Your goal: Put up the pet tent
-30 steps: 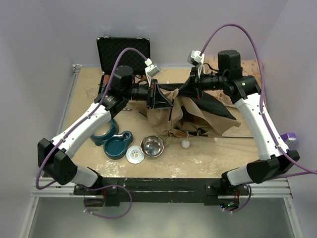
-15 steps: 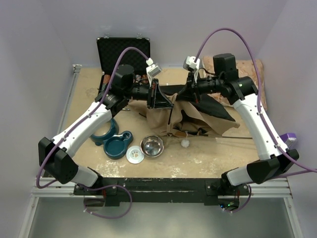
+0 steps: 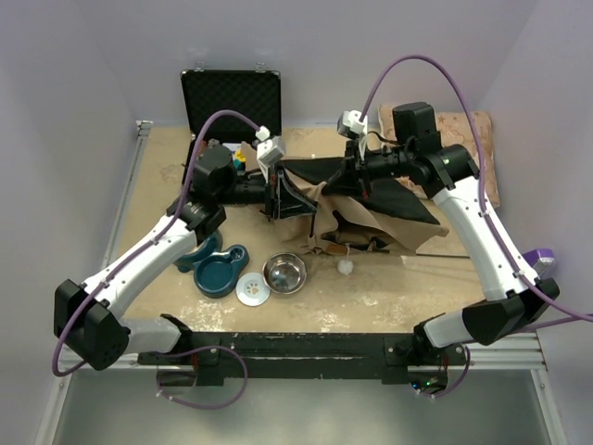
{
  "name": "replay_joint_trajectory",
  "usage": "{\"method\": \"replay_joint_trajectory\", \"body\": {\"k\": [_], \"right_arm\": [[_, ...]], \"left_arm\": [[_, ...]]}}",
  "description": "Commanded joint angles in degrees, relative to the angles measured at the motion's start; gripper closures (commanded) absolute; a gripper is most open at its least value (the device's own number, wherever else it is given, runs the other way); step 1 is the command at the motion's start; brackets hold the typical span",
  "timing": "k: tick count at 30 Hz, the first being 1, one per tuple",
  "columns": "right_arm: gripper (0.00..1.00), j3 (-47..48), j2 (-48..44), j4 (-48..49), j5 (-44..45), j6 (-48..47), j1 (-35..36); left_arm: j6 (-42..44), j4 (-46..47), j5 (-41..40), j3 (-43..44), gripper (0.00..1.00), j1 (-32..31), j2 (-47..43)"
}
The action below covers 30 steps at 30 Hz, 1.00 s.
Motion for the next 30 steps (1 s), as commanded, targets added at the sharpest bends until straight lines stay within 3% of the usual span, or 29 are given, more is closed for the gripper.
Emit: {"method": "replay_joint_trajectory", "body": {"k": [1,4,13,18,24,28,30], "right_arm": [[1.0,1.1,-2.0,1.3,1.1,0.0,-0.7],[1.0,1.4,-2.0,1.5,0.9,0.5,-0.7],[1.0,0.7,-2.5,2.0,1.0,0.8,-0.7],[1.0,-1.0,-2.9,1.6,0.6,0.5,-0.7],[1.0,-4.0,-3.9,1.5,0.8,-1.1,-0.5],[1.0,-3.8,-3.4,1.7,0.9,-1.6,-0.6],[0.94,-3.8,-3.2,1.5,1.1,-1.9,-0.5]], "left_arm": [[4.8,0.2,-0.7,-5.7,0.76,0.3,-1.3],[4.6,3.3,0.0,-8.9,0.7,0.1,-2.2],[0.4,13.4,1.9,-11.2,0.7,-0.2,-2.5],[-2.1,16.2,0.3,-10.1,0.77,-0.3,-2.8],[-4.3,16.7,-1.3,-7.1,1.0,-0.2,-4.0],[-5.0,16.8,-1.5,-6.3,1.0,-0.1,-4.5],[-5.8,17.1,-1.5,-6.2,1.0,0.4,-4.5]]}}
